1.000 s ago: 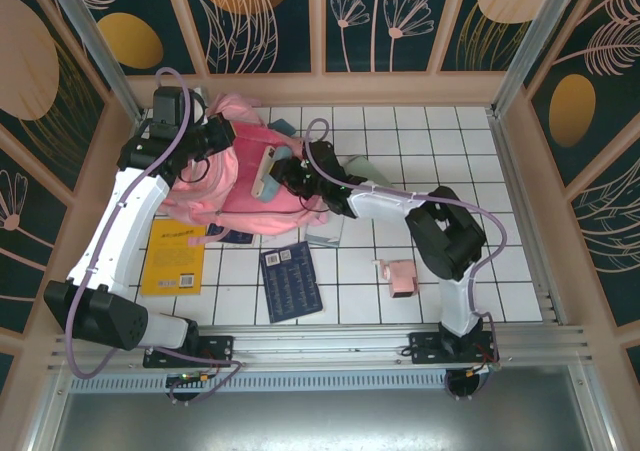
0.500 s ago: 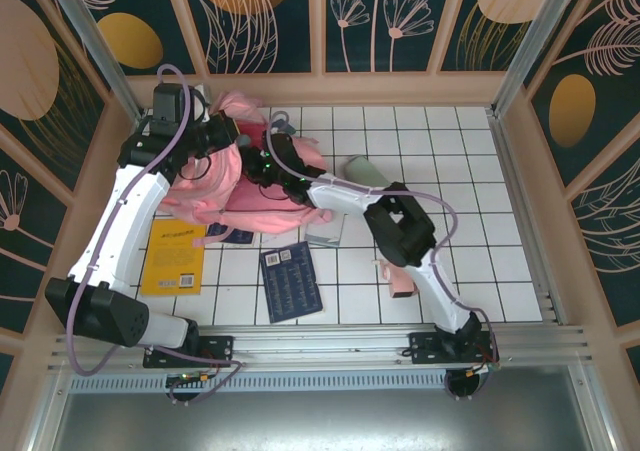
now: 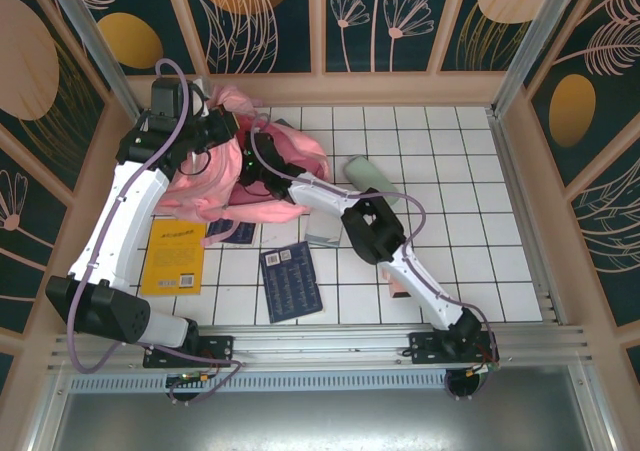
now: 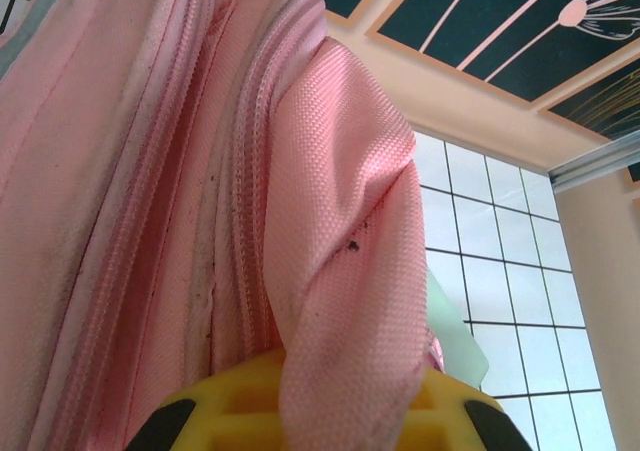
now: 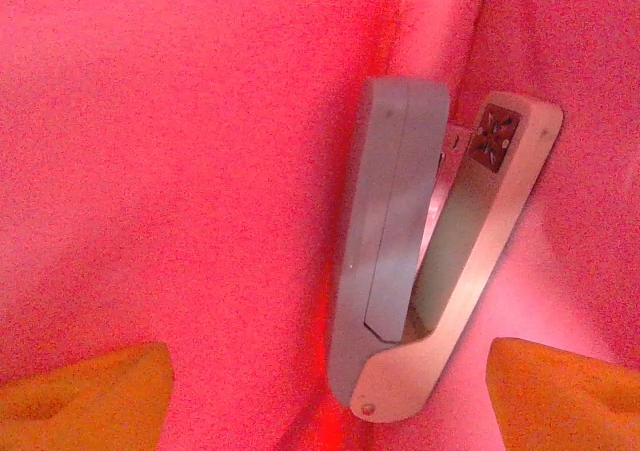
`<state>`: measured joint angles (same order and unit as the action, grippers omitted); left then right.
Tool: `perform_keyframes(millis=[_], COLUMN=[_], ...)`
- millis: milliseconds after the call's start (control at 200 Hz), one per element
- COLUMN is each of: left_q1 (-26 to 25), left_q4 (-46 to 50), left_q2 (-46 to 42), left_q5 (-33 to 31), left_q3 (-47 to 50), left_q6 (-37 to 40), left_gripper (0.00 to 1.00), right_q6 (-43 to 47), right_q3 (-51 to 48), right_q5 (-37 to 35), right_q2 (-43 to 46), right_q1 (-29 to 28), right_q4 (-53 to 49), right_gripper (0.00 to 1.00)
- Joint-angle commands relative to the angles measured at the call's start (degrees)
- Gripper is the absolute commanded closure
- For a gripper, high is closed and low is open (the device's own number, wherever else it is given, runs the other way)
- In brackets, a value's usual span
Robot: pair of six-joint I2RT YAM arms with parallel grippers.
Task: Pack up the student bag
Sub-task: Place the pencil case in the student bag.
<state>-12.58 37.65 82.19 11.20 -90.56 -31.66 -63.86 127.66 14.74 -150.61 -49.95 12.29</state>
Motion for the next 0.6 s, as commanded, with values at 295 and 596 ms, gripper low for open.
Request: perform_keyframes(millis=[295,596], left_q1=[0.02,0.01], left_q4=[-6.83,-8.03], left_q2=[-3.11,-5.18], left_q5=[-5.25,-3.93], left_q3=[-2.17,0.3], left_q6=[2.92,1.98], left_gripper=[1.0,1.0], right_q6=[20.74,31.04], right_q3=[-27.6,-50.48], right_q5=[-4.69,-22.45], right_q2=[30.66,57.37], right_q1=[-0.5,-0.14], right_q4=[3.62,-14.75], right_gripper=[0.15,0.21])
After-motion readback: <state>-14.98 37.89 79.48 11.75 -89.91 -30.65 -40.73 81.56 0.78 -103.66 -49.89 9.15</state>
